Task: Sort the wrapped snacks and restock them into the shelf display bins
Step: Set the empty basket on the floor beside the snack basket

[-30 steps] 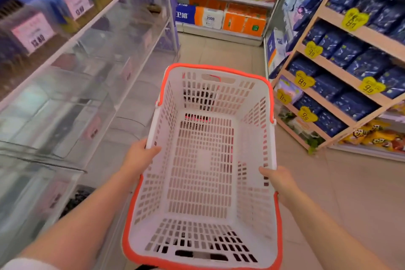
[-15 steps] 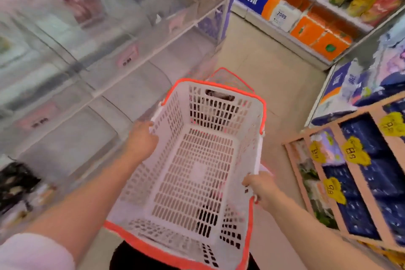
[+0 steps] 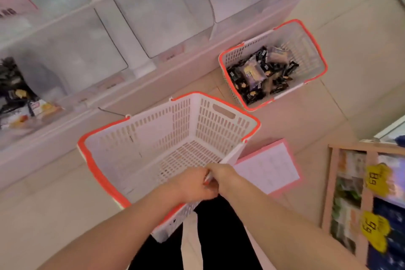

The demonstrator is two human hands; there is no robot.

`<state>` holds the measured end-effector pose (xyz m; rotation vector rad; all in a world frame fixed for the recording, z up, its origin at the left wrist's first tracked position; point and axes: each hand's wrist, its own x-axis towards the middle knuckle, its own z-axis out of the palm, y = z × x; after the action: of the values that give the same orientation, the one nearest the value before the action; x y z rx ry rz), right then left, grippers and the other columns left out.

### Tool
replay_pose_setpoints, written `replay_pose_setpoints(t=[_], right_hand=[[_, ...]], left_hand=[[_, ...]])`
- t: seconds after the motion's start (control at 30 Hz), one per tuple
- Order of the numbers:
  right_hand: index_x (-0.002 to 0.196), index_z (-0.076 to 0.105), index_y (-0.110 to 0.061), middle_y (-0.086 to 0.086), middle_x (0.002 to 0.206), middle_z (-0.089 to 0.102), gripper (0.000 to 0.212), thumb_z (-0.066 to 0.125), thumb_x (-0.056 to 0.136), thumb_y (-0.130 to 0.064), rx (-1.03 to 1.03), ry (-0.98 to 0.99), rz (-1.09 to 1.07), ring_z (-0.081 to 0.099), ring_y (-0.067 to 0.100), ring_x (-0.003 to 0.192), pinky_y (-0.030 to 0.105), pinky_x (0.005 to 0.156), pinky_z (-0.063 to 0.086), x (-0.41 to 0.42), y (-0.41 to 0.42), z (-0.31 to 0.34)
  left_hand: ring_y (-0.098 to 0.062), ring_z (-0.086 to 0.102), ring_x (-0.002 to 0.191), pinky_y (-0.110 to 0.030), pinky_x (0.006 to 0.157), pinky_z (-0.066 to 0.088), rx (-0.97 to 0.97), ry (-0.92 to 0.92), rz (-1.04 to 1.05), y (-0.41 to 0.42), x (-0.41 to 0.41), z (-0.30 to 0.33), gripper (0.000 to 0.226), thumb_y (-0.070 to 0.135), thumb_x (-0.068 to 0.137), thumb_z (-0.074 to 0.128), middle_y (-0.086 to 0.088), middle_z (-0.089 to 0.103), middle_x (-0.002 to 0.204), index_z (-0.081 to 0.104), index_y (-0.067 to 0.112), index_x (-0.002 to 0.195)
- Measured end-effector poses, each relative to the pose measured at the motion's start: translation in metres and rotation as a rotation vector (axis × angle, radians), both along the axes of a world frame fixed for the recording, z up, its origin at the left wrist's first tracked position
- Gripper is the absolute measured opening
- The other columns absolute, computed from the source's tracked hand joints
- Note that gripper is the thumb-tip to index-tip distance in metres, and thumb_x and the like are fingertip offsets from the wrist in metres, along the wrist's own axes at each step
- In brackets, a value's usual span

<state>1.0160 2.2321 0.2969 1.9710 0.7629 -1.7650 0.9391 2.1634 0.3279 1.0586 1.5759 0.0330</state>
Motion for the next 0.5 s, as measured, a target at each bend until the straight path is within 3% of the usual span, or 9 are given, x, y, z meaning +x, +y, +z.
replay_pose_setpoints(t=[0.07,0.13,0.23,0.27,0.33,0.4,0.5], right_hand=[[0.052,0.052,-0.004,0.008,0.035,0.049,0.034,0.05,0.086,-0.005,-0.063,-0.006,-0.091,0.048,0.023,0.048,0.034,0.056,0.047,-0.006,-0.006,-0.022],[0.059,0.054,-0.005,0.01,0.048,0.053,0.028,0.053,0.086,-0.006,-0.108,-0.012,-0.167,0.049,0.022,0.049,0.033,0.057,0.046,-0.01,-0.012,-0.042],[0.067,0.061,-0.01,0.006,0.06,0.059,0.03,0.055,0.091,-0.028,-0.196,0.04,-0.265,0.052,0.017,0.053,0.027,0.053,0.041,-0.012,-0.009,-0.061],[0.078,0.061,-0.012,0.005,0.072,0.061,0.028,0.056,0.09,-0.036,-0.211,0.072,-0.318,0.055,0.017,0.063,0.028,0.057,0.043,-0.011,-0.003,-0.068],[0.099,0.055,-0.014,0.006,0.099,0.056,0.037,0.058,0.086,-0.049,-0.176,0.107,-0.422,0.053,0.02,0.087,0.035,0.078,0.048,-0.005,0.016,-0.085],[0.099,0.053,-0.015,0.006,0.108,0.049,0.043,0.058,0.084,-0.054,-0.112,0.102,-0.491,0.048,0.023,0.097,0.04,0.089,0.044,0.004,0.038,-0.103],[0.093,0.063,-0.015,0.007,0.106,0.064,0.033,0.06,0.085,-0.047,-0.097,0.192,-0.608,0.058,0.026,0.1,0.042,0.087,0.051,0.014,0.056,-0.13]], left_hand=[[-0.024,0.062,0.093,-0.028,0.072,0.047,-0.044,0.114,-0.095,-0.004,0.0,-0.024,0.029,0.027,0.083,0.054,-0.008,0.064,0.104,0.057,0.015,0.11],[-0.028,0.061,0.095,-0.03,0.07,0.044,-0.083,0.194,-0.139,-0.008,-0.004,-0.044,0.024,0.021,0.089,0.049,-0.012,0.063,0.105,0.056,0.01,0.11],[-0.029,0.058,0.092,-0.032,0.069,0.041,-0.092,0.237,-0.13,-0.015,-0.025,-0.071,0.013,0.016,0.092,0.043,-0.011,0.06,0.098,0.054,0.011,0.098],[-0.027,0.056,0.086,-0.029,0.066,0.04,-0.087,0.24,-0.114,-0.018,-0.034,-0.079,0.009,0.011,0.091,0.043,-0.008,0.057,0.09,0.051,0.014,0.092],[-0.019,0.05,0.077,-0.022,0.059,0.034,-0.076,0.228,-0.053,-0.024,-0.05,-0.091,0.014,0.006,0.089,0.043,0.003,0.049,0.079,0.051,0.018,0.091],[-0.012,0.046,0.072,-0.017,0.056,0.031,-0.053,0.213,-0.022,-0.028,-0.059,-0.103,0.019,0.007,0.09,0.044,0.006,0.046,0.083,0.055,0.019,0.098],[-0.017,0.051,0.074,-0.017,0.053,0.03,-0.043,0.247,-0.103,-0.027,-0.058,-0.122,0.013,0.009,0.089,0.044,-0.002,0.054,0.088,0.051,0.018,0.093]])
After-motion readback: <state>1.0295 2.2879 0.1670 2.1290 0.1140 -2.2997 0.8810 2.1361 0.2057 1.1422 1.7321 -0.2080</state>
